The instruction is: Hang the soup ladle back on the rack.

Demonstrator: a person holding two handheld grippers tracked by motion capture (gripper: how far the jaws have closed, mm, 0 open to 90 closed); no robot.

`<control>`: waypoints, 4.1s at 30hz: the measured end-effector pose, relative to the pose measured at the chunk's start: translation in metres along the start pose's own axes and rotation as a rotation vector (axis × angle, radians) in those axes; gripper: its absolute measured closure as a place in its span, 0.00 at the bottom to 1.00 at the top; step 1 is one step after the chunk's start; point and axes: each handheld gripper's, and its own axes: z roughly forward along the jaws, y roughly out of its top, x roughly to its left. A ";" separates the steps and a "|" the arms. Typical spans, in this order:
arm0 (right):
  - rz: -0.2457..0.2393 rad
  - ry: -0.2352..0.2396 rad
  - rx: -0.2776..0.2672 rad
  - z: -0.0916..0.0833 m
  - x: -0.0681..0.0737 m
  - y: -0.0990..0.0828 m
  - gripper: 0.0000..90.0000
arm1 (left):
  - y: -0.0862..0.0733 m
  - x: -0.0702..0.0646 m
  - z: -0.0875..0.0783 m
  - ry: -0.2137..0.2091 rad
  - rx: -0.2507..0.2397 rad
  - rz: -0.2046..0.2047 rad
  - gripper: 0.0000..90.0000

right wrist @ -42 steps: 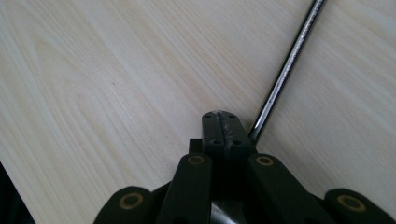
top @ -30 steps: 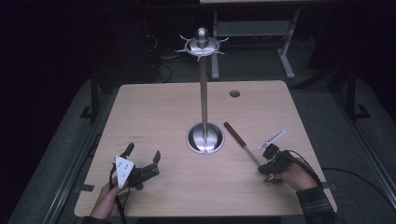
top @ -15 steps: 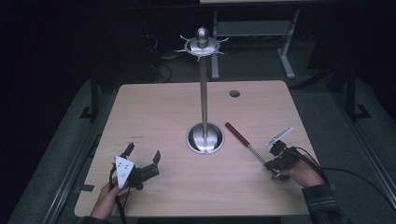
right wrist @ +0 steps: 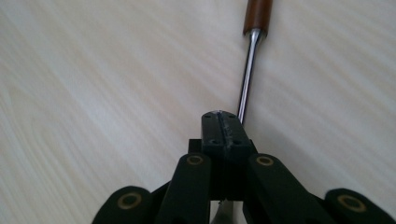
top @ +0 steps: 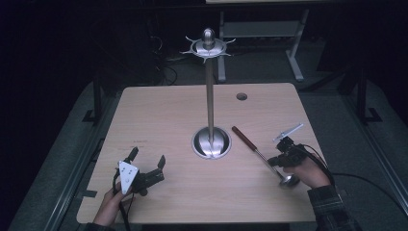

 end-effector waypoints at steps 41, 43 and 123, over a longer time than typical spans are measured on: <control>-0.010 -0.084 0.099 0.056 -0.012 0.084 0.74 | 0.000 -0.001 0.001 -0.004 -0.003 -0.003 0.00; -0.009 -0.099 0.116 0.059 -0.012 0.084 0.75 | 0.000 -0.001 0.001 -0.004 -0.004 -0.003 0.00; 0.012 -0.016 -0.499 -0.056 -0.001 0.055 0.82 | 0.000 -0.001 0.001 -0.008 -0.003 0.001 0.00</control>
